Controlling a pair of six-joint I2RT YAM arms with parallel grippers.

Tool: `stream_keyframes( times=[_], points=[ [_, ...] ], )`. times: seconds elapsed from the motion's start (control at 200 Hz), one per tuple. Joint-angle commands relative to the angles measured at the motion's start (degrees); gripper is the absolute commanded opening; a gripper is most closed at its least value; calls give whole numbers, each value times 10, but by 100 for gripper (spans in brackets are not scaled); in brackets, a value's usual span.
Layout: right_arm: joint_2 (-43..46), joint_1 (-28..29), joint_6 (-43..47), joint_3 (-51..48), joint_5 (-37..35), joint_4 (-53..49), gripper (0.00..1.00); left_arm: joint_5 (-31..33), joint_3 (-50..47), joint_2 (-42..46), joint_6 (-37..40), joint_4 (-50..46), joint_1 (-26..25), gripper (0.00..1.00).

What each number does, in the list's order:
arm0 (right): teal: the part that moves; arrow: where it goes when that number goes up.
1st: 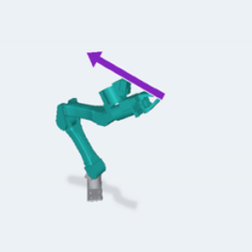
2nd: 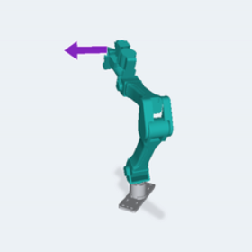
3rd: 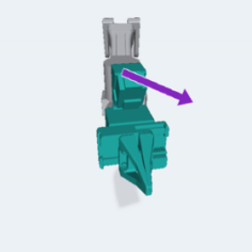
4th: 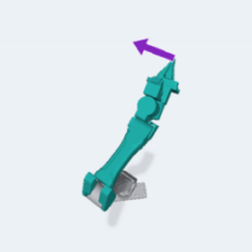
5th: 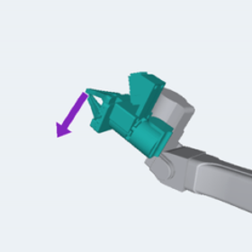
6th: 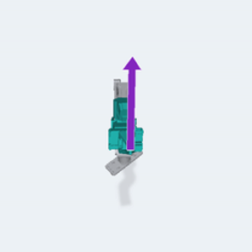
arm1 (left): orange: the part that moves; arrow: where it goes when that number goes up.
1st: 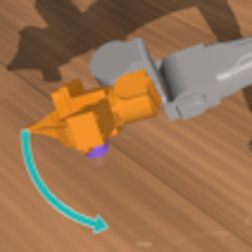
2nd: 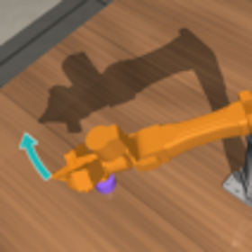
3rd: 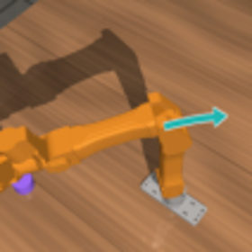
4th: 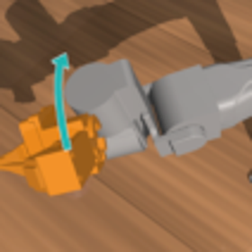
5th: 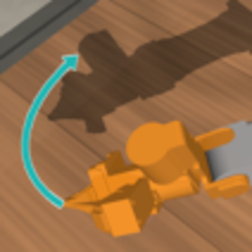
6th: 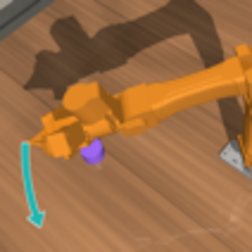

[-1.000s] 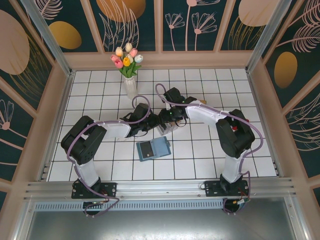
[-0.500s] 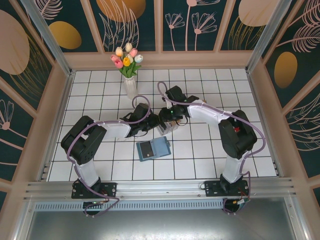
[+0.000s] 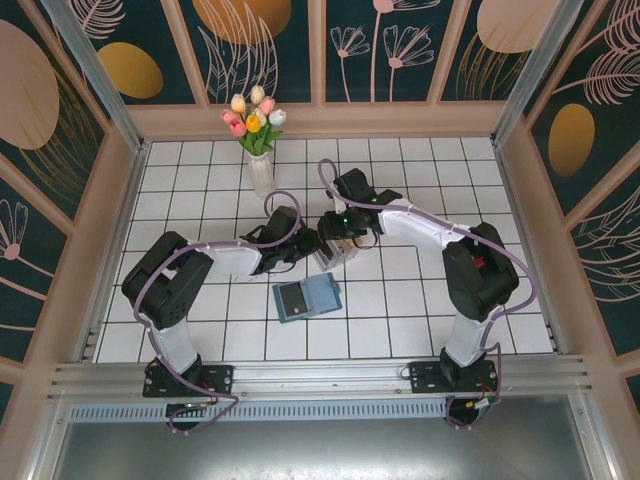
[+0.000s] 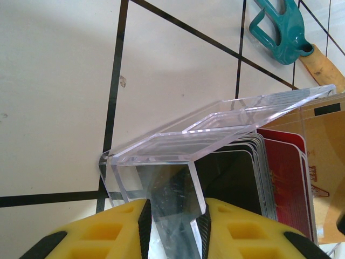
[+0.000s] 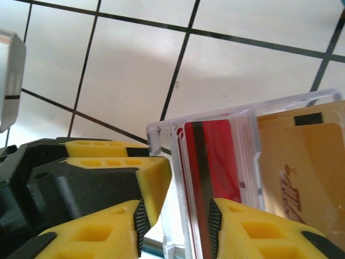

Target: Put the credit cards into the card holder

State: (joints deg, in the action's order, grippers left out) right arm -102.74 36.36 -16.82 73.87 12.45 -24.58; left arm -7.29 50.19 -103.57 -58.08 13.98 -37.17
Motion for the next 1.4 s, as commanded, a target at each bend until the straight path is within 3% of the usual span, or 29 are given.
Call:
stream_keyframes(
  times=[0.0,0.38,0.495,1.396],
  points=[
    [-14,-4,12,5,-22,-10,41,9,-19,-17,9,-53,3,31],
    [-48,1,10,1,40,7,40,10,-19,-15,9,-55,4,31],
    [-36,2,7,-1,53,11,36,10,-19,-15,9,-56,3,31],
    [-1,-1,4,6,66,-4,27,7,-12,-20,11,-55,3,31]
  ],
)
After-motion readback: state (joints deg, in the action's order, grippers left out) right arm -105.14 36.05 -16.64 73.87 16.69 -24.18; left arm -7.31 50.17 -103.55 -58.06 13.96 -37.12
